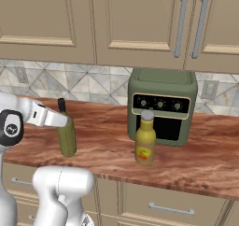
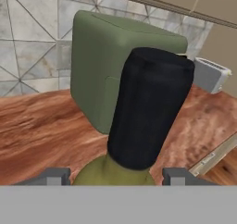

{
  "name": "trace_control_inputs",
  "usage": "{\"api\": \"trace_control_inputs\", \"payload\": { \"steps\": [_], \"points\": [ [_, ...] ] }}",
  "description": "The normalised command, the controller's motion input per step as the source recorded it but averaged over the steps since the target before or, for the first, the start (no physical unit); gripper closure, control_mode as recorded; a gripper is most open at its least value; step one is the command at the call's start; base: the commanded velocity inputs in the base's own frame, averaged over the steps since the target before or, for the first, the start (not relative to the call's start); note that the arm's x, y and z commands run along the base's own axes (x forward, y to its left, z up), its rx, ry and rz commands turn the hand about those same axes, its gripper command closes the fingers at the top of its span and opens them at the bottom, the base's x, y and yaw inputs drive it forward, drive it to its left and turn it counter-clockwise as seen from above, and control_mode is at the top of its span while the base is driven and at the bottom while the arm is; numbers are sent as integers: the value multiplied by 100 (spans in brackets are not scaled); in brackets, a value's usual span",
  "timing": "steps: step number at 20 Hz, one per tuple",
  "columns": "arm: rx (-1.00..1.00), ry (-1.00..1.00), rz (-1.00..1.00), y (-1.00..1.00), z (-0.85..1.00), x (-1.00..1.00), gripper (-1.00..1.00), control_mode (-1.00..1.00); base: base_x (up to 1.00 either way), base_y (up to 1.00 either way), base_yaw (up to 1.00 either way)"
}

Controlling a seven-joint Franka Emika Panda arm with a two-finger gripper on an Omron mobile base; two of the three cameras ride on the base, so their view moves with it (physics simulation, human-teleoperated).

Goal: There is a wine glass and glass cup on the dining counter. Place the wine bottle next to the wine glass and the juice bottle next to the glass cup.

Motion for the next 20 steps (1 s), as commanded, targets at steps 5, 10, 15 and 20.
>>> {"api": "trace_control_inputs", "payload": {
  "steps": [5,10,15,20],
  "points": [
    [0,0,0,0,0,0,100,-100,0,0,0],
    [0,0,0,0,0,0,100,100,-17,3,0],
    [0,0,0,0,0,0,100,100,-49,12,9],
    [0,0,0,0,0,0,100,100,-30,15,72]
  ]
}}
